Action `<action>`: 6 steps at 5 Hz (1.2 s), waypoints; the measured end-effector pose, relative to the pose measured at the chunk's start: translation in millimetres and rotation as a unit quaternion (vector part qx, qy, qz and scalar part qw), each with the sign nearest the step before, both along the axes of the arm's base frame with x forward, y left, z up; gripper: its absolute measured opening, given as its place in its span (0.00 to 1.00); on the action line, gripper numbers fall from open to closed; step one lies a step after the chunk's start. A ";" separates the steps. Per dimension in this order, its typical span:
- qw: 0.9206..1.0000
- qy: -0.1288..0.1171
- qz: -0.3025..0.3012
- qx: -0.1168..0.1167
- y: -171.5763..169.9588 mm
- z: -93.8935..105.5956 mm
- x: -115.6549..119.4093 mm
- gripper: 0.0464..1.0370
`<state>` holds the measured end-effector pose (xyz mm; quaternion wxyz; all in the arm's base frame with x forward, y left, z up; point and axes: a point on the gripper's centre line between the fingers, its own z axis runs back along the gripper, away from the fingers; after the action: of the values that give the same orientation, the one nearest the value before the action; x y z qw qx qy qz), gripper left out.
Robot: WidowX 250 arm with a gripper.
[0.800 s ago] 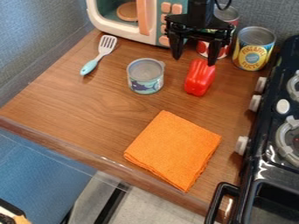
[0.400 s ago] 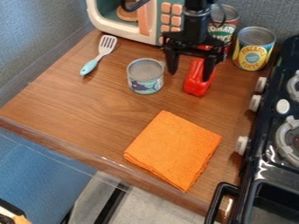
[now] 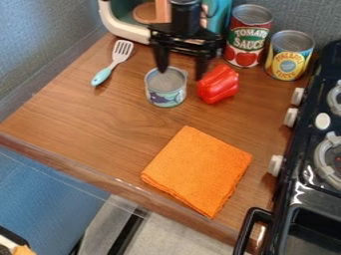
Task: Picking the spatula and puttig it on te orange board
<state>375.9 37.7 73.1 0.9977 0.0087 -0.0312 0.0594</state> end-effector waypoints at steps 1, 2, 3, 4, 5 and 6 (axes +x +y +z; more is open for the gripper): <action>0.999 -0.024 0.014 -0.022 38.1 6.8 -14.0 0.96; 1.000 -0.019 0.017 -0.015 61.8 6.7 -27.4 0.96; 0.999 -0.017 0.038 -0.003 87.5 6.2 -35.2 0.96; 0.998 -0.007 0.060 0.012 106.1 -4.8 -37.6 0.96; 0.997 -0.010 0.067 0.029 119.0 -12.6 -29.4 0.96; 0.996 -0.004 0.085 0.035 129.1 -20.5 -25.3 0.96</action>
<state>350.6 166.8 52.6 0.9880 0.0463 -0.0363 0.1425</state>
